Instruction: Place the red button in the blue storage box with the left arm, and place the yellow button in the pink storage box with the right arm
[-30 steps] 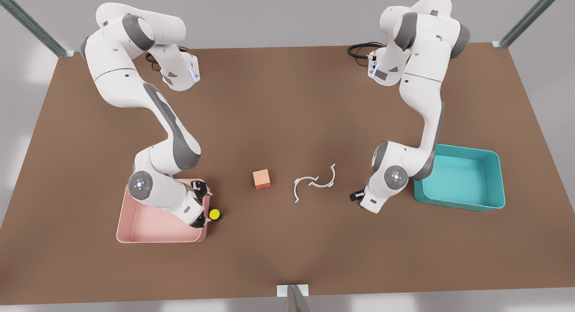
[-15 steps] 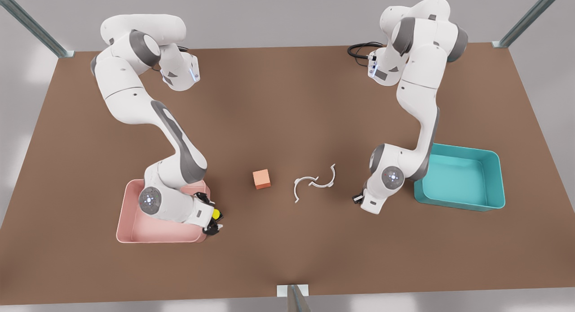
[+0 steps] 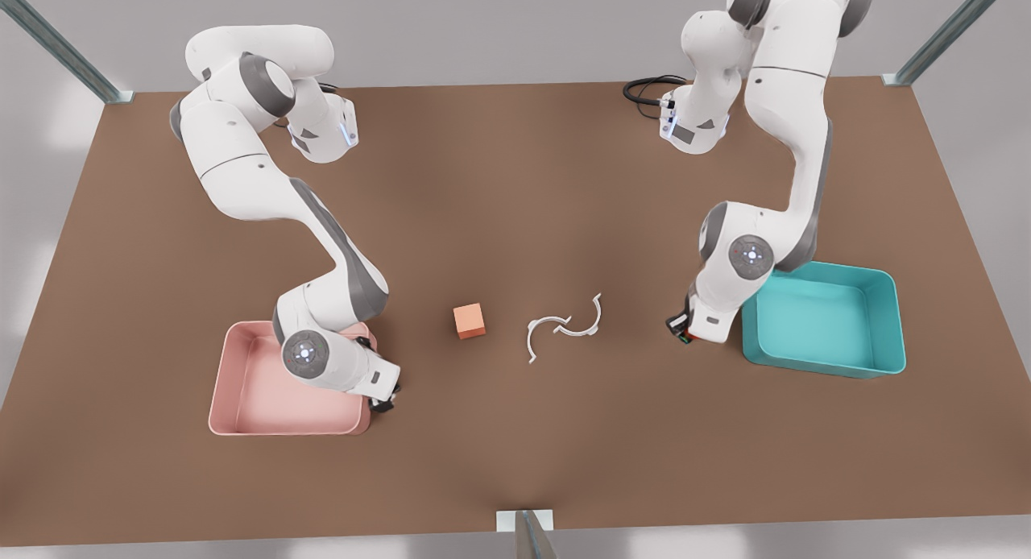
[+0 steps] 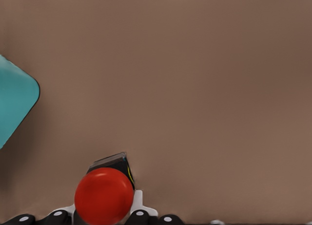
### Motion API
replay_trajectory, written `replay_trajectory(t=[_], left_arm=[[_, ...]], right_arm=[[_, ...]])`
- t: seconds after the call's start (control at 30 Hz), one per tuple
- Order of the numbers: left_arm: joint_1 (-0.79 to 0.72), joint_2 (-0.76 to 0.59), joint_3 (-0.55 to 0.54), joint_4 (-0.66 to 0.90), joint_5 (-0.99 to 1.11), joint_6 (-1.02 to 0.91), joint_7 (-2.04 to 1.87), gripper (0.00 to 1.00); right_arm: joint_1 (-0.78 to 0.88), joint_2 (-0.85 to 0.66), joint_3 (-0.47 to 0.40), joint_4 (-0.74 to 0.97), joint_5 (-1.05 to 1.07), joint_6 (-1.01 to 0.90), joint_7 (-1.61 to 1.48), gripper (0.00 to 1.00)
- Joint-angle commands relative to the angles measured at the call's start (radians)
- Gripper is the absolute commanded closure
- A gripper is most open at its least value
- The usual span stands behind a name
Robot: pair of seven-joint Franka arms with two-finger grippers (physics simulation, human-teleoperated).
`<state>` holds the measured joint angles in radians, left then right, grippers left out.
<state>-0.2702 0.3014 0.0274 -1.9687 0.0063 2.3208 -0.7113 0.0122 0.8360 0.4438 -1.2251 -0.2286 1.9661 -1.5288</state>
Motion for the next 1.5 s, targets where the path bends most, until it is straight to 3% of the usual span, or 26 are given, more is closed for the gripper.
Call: replay_trajectory(t=[0.0, 0.13, 0.23, 0.47, 0.57, 0.6, 0.63, 0.67, 0.83, 0.9, 0.93, 0.97, 1.0, 1.03, 1.1, 1.23, 1.4, 1.47], left_arm=[[0.005, -0.076, 0.051, -0.065, -0.005, -0.003, 0.107, 0.53], [0.006, -0.183, 0.302, -0.079, -0.005, -0.118, 0.489, 0.53], [0.038, -0.171, 0.439, -0.072, -0.008, -0.113, 0.765, 0.54], [0.103, 0.163, 0.414, -0.016, -0.224, 0.091, 0.954, 0.53], [0.103, 0.208, 0.401, -0.016, -0.224, 0.147, 0.952, 0.52], [0.103, 0.214, 0.399, -0.016, -0.224, 0.147, 0.954, 0.46], [0.101, 0.223, 0.399, -0.016, -0.224, 0.161, 0.952, 0.29], [0.101, 0.228, 0.399, -0.016, -0.226, 0.161, 0.952, 0.0], [0.088, 0.206, 0.401, -0.024, -0.23, 0.152, 0.949, 0.0], [0.06, 0.03, 0.405, -0.036, -0.218, -0.007, 0.934, 0.0], [0.043, -0.053, 0.405, -0.03, -0.112, -0.073, 0.905, 0.0], [0.022, -0.122, 0.401, 0.025, -0.046, -0.21, 0.823, 0.0], [-0.027, -0.12, 0.399, 0.232, -0.046, -0.496, 0.796, 0.0], [-0.095, -0.122, 0.399, 0.333, -0.046, -0.632, 0.771, 0.0], [-0.188, -0.122, 0.398, 0.471, -0.052, -0.742, 0.727, 0.0], [-0.245, -0.125, 0.398, 0.573, -0.046, -0.871, 0.727, 0.0], [-0.047, -0.165, 0.149, 0.568, -0.017, -0.871, 0.731, 0.0], [-0.053, -0.174, 0.146, 0.573, -0.003, -0.891, 0.736, 0.0]], right_arm=[[0.0, -0.002, 0.0, 0.001, -0.014, -0.009, 0.349, 0.0], [0.002, -0.003, 0.0, -0.004, -0.031, -0.013, 0.499, 0.0], [0.002, -0.002, 0.003, -0.005, -0.031, -0.039, 0.674, 0.0], [0.012, 0.031, -0.014, -0.016, -0.058, -0.027, 0.751, 0.0], [0.014, 0.052, -0.025, -0.011, -0.086, -0.007, 0.746, 0.0], [0.014, 0.055, -0.027, -0.01, -0.086, -0.007, 0.745, 0.0], [0.015, 0.058, -0.027, -0.01, -0.087, 0.005, 0.74, 0.0], [0.015, 0.063, -0.027, -0.01, -0.098, 0.005, 0.734, 0.0], [0.015, 0.074, -0.028, -0.007, -0.1, 0.022, 0.727, 0.0], [0.012, 0.092, -0.028, -0.01, -0.098, 0.042, 0.72, 0.0], [0.012, 0.094, -0.028, -0.01, -0.098, 0.042, 0.72, 0.0], [0.012, 0.094, -0.028, -0.01, -0.098, 0.045, 0.72, 0.0], [0.012, 0.095, -0.028, -0.013, -0.098, 0.051, 0.719, 0.0], [0.012, 0.101, -0.028, -0.013, -0.098, 0.059, 0.717, 0.0], [0.014, 0.107, -0.028, -0.013, -0.098, 0.082, 0.68, 0.0], [0.017, 0.129, -0.027, -0.014, -0.116, 0.093, 0.68, 0.0], [0.014, 0.138, -0.027, -0.082, -0.12, 0.172, 0.68, 0.0], [0.015, 0.14, -0.028, -0.089, -0.12, 0.186, 0.682, 0.0]])
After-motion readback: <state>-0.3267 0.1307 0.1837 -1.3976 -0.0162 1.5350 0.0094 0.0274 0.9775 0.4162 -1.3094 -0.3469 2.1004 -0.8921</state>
